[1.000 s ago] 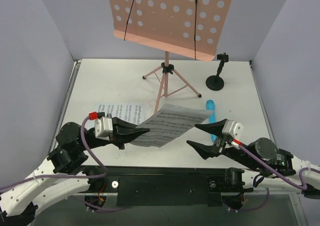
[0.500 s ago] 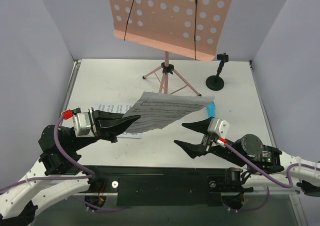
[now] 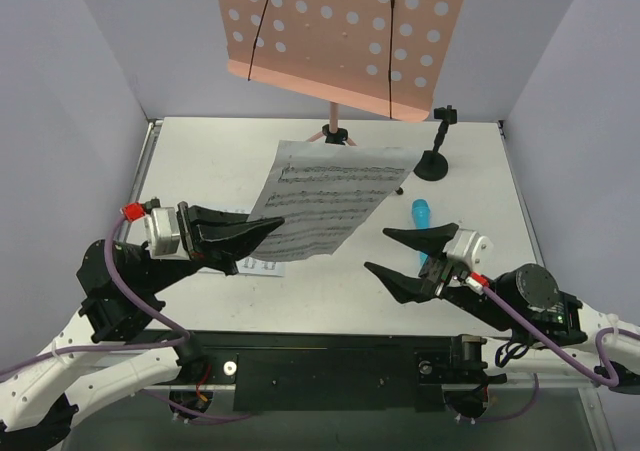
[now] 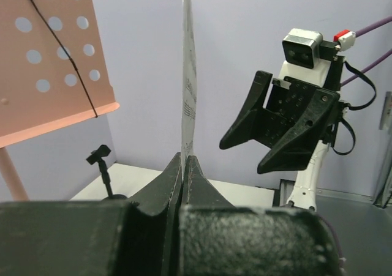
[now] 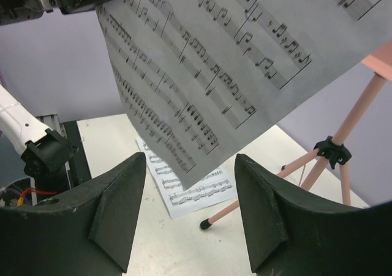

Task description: Set up the instrument practice props

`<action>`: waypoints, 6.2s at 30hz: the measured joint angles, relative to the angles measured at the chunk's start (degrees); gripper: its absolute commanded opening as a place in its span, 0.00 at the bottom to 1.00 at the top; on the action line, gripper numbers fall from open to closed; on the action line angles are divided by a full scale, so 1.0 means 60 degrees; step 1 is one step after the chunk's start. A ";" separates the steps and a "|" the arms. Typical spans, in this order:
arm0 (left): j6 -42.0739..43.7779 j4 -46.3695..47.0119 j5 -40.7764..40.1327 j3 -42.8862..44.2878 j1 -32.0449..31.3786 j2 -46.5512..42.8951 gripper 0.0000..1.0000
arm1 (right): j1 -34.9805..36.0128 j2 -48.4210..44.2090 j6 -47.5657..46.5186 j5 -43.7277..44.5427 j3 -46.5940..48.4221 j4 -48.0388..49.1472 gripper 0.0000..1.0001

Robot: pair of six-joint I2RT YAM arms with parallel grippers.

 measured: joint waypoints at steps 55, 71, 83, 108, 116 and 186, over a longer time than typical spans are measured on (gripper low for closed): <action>-0.1555 0.1009 -0.0025 -0.0914 0.0007 -0.0801 0.84 | -0.0004 0.0739 0.0113 -0.0131 0.1384 0.0820 0.00; -0.0474 -0.1461 -0.1694 -0.0419 0.0007 -0.1078 0.89 | -0.3803 0.3829 0.0820 -0.1144 0.3763 -0.1636 0.00; -0.0324 -0.2044 -0.1705 0.0022 0.0007 -0.0794 0.90 | -0.5592 0.5501 0.1166 -0.4302 0.6666 -0.2160 0.00; 0.0335 -0.2153 -0.2073 0.4251 0.0805 0.4677 0.90 | -1.0921 0.6750 0.2983 -0.4918 0.8626 0.0725 0.00; 0.0058 -0.1938 -0.1545 0.5847 0.1803 0.5971 0.90 | -1.2291 0.6444 0.4419 -0.5064 0.7770 0.2881 0.00; -0.3027 0.1694 0.0098 0.9777 0.1774 1.1114 0.00 | -1.3941 0.5122 0.7093 -0.5442 0.4776 0.5701 0.00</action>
